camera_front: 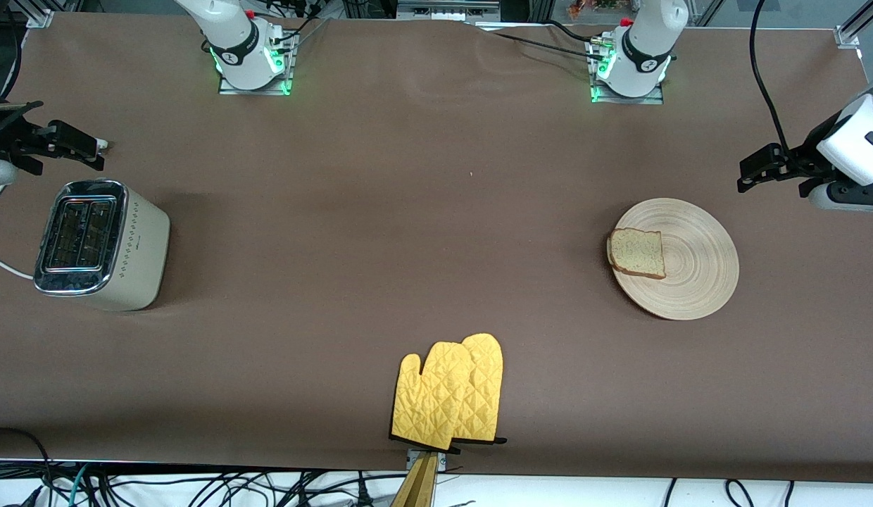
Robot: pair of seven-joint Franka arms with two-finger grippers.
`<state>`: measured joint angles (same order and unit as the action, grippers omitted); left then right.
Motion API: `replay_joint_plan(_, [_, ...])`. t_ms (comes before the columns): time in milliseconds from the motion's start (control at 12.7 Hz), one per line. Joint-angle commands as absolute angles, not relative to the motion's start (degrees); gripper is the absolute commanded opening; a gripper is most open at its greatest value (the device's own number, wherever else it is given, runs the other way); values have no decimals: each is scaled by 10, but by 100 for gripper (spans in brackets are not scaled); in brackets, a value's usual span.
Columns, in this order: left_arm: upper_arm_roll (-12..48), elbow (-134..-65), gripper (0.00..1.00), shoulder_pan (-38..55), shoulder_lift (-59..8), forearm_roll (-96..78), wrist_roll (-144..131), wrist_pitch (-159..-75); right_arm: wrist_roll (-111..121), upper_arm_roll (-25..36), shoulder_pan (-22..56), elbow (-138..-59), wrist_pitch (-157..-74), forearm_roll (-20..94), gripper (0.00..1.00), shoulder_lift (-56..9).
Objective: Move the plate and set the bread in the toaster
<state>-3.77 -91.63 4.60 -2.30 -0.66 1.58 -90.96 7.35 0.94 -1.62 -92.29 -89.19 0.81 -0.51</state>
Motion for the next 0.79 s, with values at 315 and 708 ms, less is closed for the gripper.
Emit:
replay_joint_plan(315, [-37,-898,100,45,-32,2,13,-900,67,6,-13,-909,-881,5,100,-10])
replay_joint_plan(708, [-37,-898,100,45,-33,2,13,-901,67,5,-9,-909,-881,5,100,-9])
